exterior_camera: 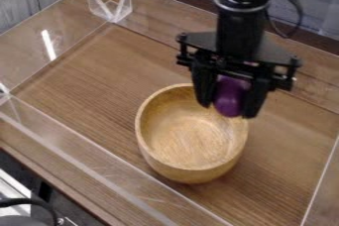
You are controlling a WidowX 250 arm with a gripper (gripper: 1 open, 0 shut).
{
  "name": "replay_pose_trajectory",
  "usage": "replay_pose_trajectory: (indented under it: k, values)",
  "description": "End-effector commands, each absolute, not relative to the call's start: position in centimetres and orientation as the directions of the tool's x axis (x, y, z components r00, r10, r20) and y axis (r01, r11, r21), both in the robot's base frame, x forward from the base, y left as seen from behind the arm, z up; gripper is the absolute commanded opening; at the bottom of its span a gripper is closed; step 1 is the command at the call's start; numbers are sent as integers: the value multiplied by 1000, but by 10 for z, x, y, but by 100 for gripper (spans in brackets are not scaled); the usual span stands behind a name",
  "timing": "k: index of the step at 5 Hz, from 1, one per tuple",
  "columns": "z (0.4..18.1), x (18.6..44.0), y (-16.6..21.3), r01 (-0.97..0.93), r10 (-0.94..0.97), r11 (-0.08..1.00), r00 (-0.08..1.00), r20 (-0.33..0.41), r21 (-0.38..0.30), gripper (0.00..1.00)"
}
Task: Remove the eggplant from inside the wooden bowl and put it on the table
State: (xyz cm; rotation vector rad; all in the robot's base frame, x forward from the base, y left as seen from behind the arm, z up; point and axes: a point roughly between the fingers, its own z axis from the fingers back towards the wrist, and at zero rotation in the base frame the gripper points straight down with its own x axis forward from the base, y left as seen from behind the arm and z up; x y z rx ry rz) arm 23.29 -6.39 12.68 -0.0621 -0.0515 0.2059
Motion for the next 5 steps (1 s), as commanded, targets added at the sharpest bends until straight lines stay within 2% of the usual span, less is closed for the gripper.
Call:
replay_pose_trajectory:
  k: [1, 2, 4, 5]
  values:
    - [135, 246, -53, -208, 215, 975, 973, 86, -84, 0]
    - [132, 253, -48, -231, 238, 970, 968, 85, -80, 0]
    - [144, 237, -27, -173, 178, 983, 981, 79, -61, 0]
    - [149, 233, -1, -178, 183, 982, 980, 82, -55, 0]
